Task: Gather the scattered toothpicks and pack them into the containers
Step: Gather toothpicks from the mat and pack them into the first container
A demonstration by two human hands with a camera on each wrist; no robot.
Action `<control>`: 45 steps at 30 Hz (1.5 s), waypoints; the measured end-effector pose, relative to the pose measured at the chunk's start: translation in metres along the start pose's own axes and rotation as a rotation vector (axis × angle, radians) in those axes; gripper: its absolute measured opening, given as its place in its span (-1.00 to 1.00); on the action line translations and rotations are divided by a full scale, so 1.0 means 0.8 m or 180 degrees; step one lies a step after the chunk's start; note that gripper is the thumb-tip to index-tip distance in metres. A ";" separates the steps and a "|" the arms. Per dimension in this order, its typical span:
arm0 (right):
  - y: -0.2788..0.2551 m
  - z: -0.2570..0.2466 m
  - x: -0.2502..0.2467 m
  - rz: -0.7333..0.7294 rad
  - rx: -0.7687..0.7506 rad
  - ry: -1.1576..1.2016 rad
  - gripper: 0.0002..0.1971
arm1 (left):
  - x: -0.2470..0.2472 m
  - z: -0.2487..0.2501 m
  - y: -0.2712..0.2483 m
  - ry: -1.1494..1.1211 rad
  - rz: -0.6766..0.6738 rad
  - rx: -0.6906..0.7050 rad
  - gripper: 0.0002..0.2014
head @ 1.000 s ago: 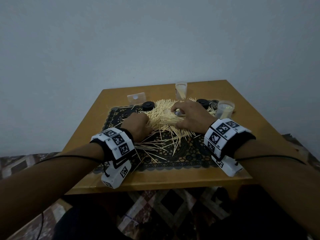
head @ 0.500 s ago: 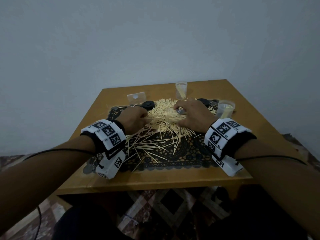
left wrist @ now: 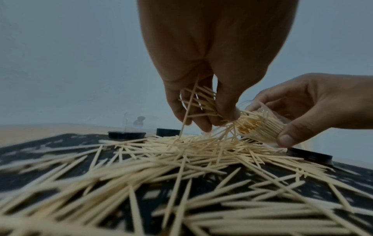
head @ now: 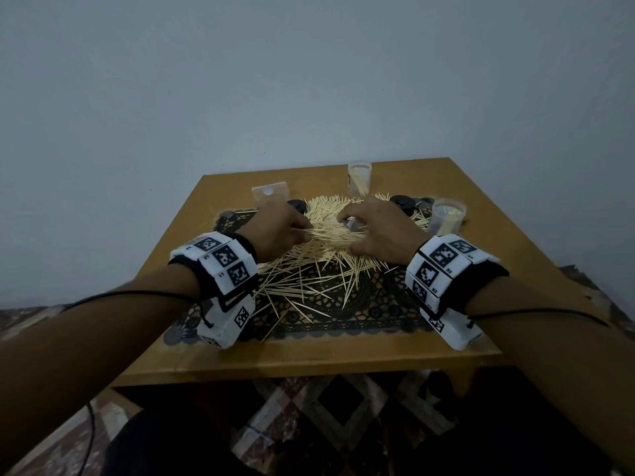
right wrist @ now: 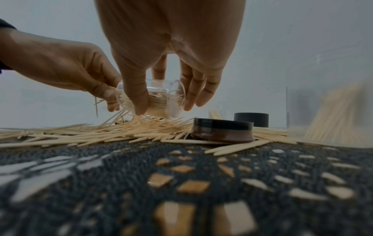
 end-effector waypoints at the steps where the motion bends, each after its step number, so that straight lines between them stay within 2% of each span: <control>1: 0.000 0.000 0.000 -0.0015 -0.0005 -0.0003 -0.49 | 0.001 0.002 0.002 0.0046 -0.0093 0.0028 -0.84; 11: 0.000 -0.003 0.000 -0.0040 -0.0021 0.0100 -0.48 | 0.009 0.009 0.006 0.0226 -0.0311 0.0046 -0.95; 16: 0.001 -0.002 0.000 0.0004 -0.0031 0.0126 -0.46 | 0.016 0.014 0.006 0.0056 -0.0325 -0.0037 -0.71; 21: 0.002 0.002 0.004 0.0054 -0.0016 0.0106 -0.48 | 0.015 0.005 0.006 -0.0135 0.0018 -0.0010 -0.57; 27: 0.005 0.003 0.005 0.0080 -0.0008 0.0108 -0.48 | 0.002 -0.012 0.003 -0.0358 0.0004 -0.0140 -0.53; 30: 0.004 0.002 0.004 0.0085 -0.0039 0.0164 -0.48 | -0.002 -0.014 0.004 -0.0391 0.0200 -0.0187 -0.59; 37: 0.000 -0.001 0.000 0.0097 -0.0143 0.0300 -0.48 | 0.008 -0.005 0.006 -0.0435 0.0815 0.0006 -0.82; 41: 0.000 -0.002 0.001 0.0100 -0.0142 0.0302 -0.48 | 0.012 -0.005 0.005 -0.0525 0.1075 -0.0053 -0.83; 45: 0.002 0.002 0.003 0.0163 -0.0069 0.0287 -0.49 | 0.009 -0.009 0.006 -0.1134 0.1066 -0.0176 -0.77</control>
Point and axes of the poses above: each hand's wrist, its own y-axis towards the middle knuckle, its own x-axis out of the palm, z = x × y, the point moved 1 cm from there along y, towards the middle knuckle, and after that the axes turned 6 degrees about -y, right-handed, at the moved point
